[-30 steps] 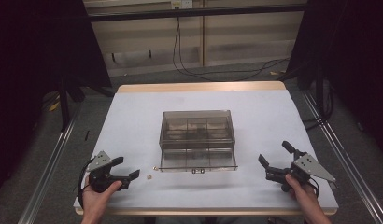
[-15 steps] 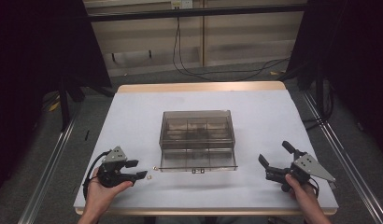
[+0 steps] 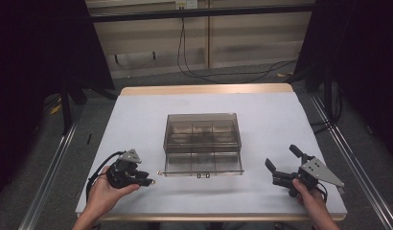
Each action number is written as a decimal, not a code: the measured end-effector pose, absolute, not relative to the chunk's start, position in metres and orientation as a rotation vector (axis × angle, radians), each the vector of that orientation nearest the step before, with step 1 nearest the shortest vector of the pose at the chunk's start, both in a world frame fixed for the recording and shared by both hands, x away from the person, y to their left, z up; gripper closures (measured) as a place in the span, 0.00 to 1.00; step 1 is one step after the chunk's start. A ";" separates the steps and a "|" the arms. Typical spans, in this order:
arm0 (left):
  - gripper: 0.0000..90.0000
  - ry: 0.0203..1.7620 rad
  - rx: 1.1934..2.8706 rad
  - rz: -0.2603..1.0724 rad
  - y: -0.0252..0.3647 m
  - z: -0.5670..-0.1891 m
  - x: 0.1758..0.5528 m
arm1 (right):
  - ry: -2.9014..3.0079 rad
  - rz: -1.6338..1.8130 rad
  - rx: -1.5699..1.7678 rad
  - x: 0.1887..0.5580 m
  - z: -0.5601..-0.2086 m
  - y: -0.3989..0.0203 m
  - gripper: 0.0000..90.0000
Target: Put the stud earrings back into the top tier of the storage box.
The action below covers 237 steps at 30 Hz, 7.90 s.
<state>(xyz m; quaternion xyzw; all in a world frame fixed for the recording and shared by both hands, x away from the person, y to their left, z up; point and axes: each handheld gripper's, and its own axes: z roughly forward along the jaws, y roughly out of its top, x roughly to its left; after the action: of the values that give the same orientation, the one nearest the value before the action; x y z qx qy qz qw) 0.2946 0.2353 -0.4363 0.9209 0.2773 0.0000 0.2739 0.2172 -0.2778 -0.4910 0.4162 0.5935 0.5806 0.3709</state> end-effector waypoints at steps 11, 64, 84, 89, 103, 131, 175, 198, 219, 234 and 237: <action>0.74 0.776 2.537 -0.078 0.231 -0.444 0.309 | 1.520 1.489 1.072 0.217 -0.491 -0.278 0.00; 0.95 0.810 2.489 -0.124 0.231 -0.448 0.310 | 1.517 1.493 1.079 0.218 -0.491 -0.278 0.00; 0.95 0.794 2.251 -0.020 0.248 -0.415 0.303 | 1.521 1.490 1.075 0.217 -0.491 -0.278 0.00; 0.95 0.764 2.214 -0.002 0.245 -0.402 0.302 | 1.518 1.491 1.077 0.217 -0.491 -0.278 0.00; 0.95 0.671 2.172 0.030 0.225 -0.368 0.305 | 1.521 1.489 1.075 0.217 -0.491 -0.278 0.00; 0.95 0.408 2.438 -0.070 0.129 -0.349 0.327 | 1.515 1.494 1.069 0.217 -0.491 -0.278 0.00; 0.94 0.249 2.826 -0.153 0.038 -0.372 0.340 | 1.512 1.500 1.071 0.217 -0.491 -0.278 0.00; 0.79 0.422 2.418 -0.068 0.125 -0.350 0.333 | 1.513 1.493 1.070 0.216 -0.491 -0.277 0.00; 0.68 0.687 2.323 0.058 0.230 -0.367 0.326 | 1.512 1.496 1.072 0.217 -0.491 -0.278 0.00; 0.75 0.746 2.448 -0.132 0.227 -0.425 0.347 | 1.512 1.496 1.071 0.216 -0.491 -0.277 0.00; 0.74 0.738 2.461 -0.148 0.223 -0.428 0.346 | 1.520 1.488 1.063 0.216 -0.491 -0.277 0.00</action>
<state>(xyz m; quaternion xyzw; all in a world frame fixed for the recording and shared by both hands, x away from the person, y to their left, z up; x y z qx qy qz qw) 0.3464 0.2233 -0.4282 0.9180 0.2754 -0.0552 0.2801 0.2158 -0.2775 -0.4909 0.4150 0.5931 0.5806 0.3727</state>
